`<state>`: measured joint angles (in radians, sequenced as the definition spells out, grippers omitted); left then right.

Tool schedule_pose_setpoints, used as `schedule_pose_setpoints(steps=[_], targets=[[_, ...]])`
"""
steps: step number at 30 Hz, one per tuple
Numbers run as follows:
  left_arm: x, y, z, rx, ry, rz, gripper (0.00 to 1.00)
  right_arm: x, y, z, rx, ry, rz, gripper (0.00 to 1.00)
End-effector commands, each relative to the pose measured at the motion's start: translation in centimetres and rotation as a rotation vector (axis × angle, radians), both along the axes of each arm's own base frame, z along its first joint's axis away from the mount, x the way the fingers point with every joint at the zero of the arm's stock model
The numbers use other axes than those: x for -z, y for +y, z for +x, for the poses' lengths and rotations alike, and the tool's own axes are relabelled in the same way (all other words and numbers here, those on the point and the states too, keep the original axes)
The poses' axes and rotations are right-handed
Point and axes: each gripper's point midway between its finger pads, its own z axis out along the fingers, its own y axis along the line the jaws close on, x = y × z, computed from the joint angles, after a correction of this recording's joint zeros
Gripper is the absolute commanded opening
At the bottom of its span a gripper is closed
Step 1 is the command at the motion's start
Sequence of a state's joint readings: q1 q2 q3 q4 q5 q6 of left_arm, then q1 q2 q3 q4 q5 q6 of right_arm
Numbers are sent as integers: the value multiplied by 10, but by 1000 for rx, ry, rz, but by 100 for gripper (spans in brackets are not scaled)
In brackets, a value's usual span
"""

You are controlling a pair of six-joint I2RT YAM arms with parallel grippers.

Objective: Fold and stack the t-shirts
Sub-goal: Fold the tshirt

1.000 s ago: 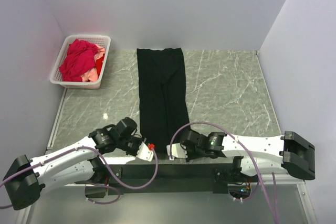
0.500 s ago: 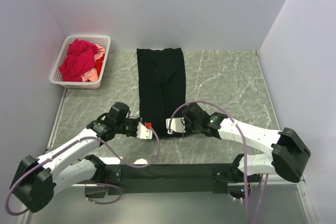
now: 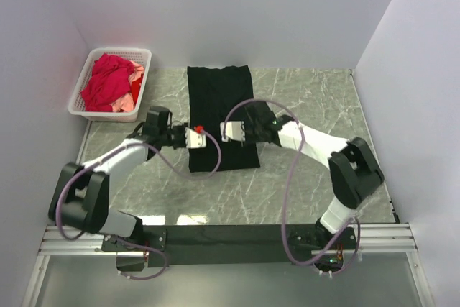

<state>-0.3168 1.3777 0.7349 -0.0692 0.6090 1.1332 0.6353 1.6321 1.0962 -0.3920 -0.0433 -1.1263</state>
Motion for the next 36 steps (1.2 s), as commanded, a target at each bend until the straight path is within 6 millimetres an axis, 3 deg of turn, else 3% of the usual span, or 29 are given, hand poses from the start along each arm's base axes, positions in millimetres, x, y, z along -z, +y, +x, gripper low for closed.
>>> schedule_pose_setpoints(steps=[1, 2, 3, 7, 9, 11, 13, 14, 16, 17, 19, 20, 21, 23, 25, 27, 29, 32, 36], targets=[[-20, -7, 36, 30, -74, -47, 1, -4, -3, 39, 0, -28, -8, 0], [-31, -7, 50, 23, -117, -62, 1, -10, -1, 49, 8, -43, 1, 0], [-30, -6, 55, 19, -117, -61, 1, -10, -2, 56, 11, -48, -1, 0], [-15, -5, 79, 6, -107, -52, 1, 6, -6, 77, 26, -34, -22, 0], [-16, -3, 92, -13, -105, -51, 2, 3, -7, 89, 39, -51, -19, 0], [-4, -3, 100, -20, -79, -44, 4, 4, -6, 102, 53, -72, -13, 0], [-5, -1, 114, -44, -98, -49, 7, 7, -5, 112, 76, -85, -12, 8], [-9, -1, 122, -55, -111, -50, 9, 2, -5, 119, 88, -103, -4, 22], [-3, 2, 129, -89, -81, -41, 13, -5, -7, 130, 127, -138, 10, 33], [-10, 3, 137, -108, -78, -51, 21, -14, -7, 137, 141, -162, 27, 44], [-12, 9, 142, -138, -70, -47, 29, -32, -15, 149, 197, -209, 51, 45], [-19, 13, 147, -162, -71, -60, 35, -50, -14, 158, 217, -240, 78, 46], [-23, 15, 148, -175, -70, -63, 39, -60, -21, 162, 263, -242, 106, 56], [-39, 21, 149, -226, -57, -99, 51, -88, -25, 166, 318, -272, 151, 57], [-56, 25, 143, -273, -16, -152, 54, -101, -34, 153, 374, -207, 202, 57], [-55, 29, 125, -294, 94, -175, 53, -112, -31, 138, 426, -127, 270, 53], [-62, 26, 104, -312, 210, -227, 50, -106, -22, 103, 421, 44, 314, 49], [-55, 11, 58, -328, 475, -327, 50, -85, -3, 54, 473, 322, 400, 44], [-50, -5, 27, -382, 726, -460, 50, -61, 19, 16, 540, 599, 470, 37]])
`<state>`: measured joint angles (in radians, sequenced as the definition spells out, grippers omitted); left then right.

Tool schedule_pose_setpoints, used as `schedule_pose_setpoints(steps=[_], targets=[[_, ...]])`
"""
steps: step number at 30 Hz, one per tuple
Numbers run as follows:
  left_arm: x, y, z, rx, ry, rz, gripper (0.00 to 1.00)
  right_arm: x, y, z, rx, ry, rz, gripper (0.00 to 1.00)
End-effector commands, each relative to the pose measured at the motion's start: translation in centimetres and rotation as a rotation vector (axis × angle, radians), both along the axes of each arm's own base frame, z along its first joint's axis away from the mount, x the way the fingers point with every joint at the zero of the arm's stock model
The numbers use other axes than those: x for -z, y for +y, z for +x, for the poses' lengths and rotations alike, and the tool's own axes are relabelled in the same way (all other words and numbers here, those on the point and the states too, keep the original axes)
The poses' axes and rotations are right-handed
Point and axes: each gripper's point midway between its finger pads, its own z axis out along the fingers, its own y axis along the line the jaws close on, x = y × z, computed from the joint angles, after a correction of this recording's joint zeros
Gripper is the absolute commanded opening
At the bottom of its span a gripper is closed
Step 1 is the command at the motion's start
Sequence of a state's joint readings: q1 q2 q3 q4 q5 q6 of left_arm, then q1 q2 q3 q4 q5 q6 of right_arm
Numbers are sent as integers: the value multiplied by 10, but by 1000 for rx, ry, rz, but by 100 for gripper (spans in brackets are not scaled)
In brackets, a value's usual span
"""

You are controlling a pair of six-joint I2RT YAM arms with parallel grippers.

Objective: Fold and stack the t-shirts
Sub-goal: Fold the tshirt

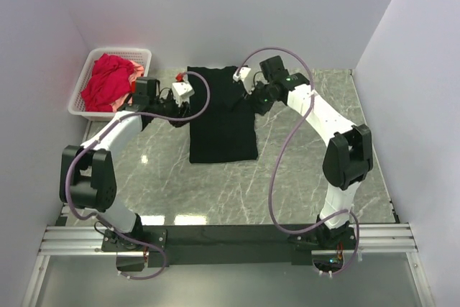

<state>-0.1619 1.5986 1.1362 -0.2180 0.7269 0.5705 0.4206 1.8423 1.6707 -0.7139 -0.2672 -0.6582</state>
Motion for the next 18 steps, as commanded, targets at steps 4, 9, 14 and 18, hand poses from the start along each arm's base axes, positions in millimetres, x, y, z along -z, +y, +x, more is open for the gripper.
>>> schedule_pose_setpoints(steps=[4, 9, 14, 18], targets=[[19, -31, -47, -113, 511, -292, 50, 49, 42, -79, 101, 540, 252, 35], [70, -35, -61, -201, 768, -333, 50, 102, 41, -89, 216, 722, 246, 34], [120, -19, -69, -328, 900, -271, 48, 146, 17, -101, 313, 802, 160, 34], [125, -9, -72, -333, 911, -256, 48, 111, 10, -95, 306, 744, 213, 34]])
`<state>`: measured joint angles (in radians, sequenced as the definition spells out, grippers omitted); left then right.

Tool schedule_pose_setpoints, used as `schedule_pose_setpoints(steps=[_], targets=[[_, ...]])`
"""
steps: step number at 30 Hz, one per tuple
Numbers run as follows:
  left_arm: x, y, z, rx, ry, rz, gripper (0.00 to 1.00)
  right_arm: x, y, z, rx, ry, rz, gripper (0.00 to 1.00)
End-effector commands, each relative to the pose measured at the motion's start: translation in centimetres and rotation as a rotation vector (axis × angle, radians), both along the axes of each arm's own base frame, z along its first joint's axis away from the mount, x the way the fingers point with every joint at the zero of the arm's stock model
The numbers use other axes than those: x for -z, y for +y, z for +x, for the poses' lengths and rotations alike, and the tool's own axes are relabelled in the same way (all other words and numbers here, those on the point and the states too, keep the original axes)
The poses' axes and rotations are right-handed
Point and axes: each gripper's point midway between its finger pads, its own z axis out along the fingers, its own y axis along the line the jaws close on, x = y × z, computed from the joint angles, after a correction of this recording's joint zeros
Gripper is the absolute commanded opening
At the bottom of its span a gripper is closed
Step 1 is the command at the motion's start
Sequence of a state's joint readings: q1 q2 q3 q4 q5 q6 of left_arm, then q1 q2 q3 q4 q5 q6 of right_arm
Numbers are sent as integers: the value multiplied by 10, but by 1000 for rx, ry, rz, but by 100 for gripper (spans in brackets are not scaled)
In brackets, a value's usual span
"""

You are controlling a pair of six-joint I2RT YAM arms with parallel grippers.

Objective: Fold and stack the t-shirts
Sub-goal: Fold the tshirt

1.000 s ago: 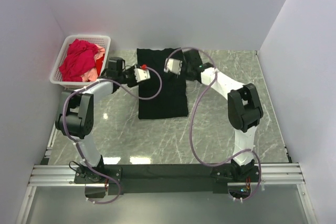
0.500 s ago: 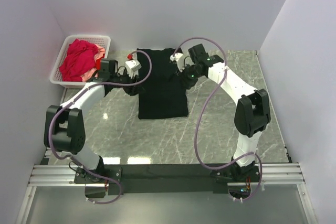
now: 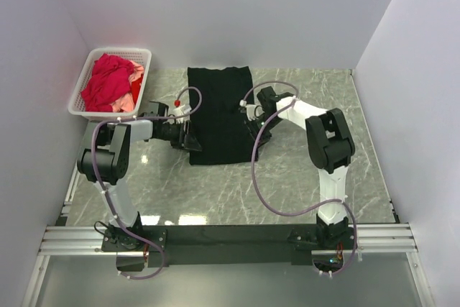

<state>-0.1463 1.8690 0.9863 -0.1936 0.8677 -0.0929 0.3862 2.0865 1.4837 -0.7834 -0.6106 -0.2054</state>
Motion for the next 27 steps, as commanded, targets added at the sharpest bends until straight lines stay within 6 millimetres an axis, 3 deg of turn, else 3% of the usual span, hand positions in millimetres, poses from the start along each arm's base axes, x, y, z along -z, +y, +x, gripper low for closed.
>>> schedule_pose_setpoints(steps=[1, 3, 6, 9, 13, 16, 24, 27], targets=[[-3, 12, 3, -14, -21, 32, 48, -41, -11, 6, 37, -75, 20, 35], [-19, 9, -3, 28, -42, -11, 50, -69, -17, 8, 58, -127, 57, 38], [-47, 8, -15, 88, -149, -44, 55, -84, -26, -3, 84, -146, 68, 42], [-58, 11, -33, 77, -160, -32, 61, -66, -29, -28, 105, -67, 73, 48], [-40, 23, -47, 19, -102, 20, 67, -44, -26, -38, 135, 4, 88, 52], [-33, 29, -43, -32, -65, 33, 72, -34, -21, -36, 160, 22, 104, 54], [1, 34, -41, -48, 121, 78, 73, -15, -15, -30, 186, 62, 120, 56], [9, 32, -44, -33, 172, 69, 73, -7, -14, -28, 189, 79, 113, 52]])
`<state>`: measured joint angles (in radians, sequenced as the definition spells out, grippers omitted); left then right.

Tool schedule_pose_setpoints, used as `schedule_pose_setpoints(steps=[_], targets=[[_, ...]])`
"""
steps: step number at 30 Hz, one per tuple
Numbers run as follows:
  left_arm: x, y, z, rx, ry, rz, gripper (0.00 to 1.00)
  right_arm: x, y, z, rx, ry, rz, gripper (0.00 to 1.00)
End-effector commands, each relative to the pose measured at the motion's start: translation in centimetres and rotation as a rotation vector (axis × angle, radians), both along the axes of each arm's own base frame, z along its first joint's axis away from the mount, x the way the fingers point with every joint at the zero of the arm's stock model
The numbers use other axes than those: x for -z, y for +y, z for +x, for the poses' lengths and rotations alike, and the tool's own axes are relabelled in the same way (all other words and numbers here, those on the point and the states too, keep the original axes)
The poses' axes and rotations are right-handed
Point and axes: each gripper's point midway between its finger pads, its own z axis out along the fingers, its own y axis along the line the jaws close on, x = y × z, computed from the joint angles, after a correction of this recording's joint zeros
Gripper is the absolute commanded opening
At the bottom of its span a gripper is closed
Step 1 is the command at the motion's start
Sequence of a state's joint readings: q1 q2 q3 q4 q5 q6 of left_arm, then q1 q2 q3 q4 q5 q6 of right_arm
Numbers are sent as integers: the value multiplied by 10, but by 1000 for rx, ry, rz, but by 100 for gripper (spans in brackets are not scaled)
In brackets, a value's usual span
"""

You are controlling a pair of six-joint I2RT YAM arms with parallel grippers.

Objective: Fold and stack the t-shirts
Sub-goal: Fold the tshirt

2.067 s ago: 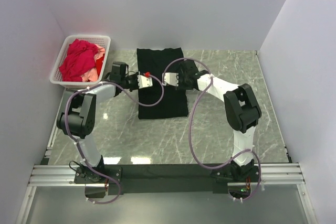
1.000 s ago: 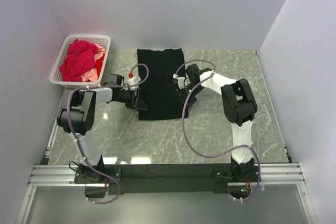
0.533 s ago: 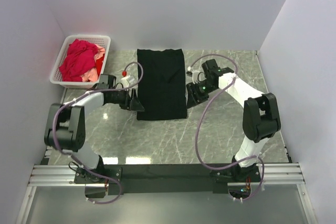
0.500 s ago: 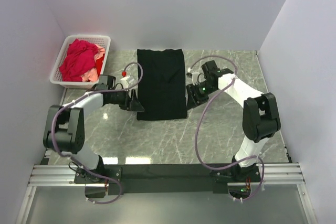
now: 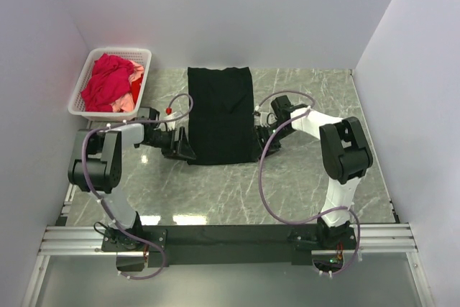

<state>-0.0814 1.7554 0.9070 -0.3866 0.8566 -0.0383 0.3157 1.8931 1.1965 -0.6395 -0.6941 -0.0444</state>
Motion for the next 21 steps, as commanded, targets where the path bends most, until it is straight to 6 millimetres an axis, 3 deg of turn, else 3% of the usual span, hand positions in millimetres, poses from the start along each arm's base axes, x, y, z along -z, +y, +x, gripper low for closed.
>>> schedule_pose_setpoints(steps=[1, 8, 15, 21], targets=[[15, 3, -2, 6, 61, 27, 73, 7, 7, 7, 1, 3, 27, 48], [28, 3, -4, 12, 111, 26, 68, 15, 8, -2, -23, 57, 39, 38], [35, 11, 3, 32, 93, 91, 37, 6, 3, 5, -34, 20, 9, 0], [34, 30, 11, 51, 75, 221, 9, 2, -9, 0, -73, -10, -48, 0]])
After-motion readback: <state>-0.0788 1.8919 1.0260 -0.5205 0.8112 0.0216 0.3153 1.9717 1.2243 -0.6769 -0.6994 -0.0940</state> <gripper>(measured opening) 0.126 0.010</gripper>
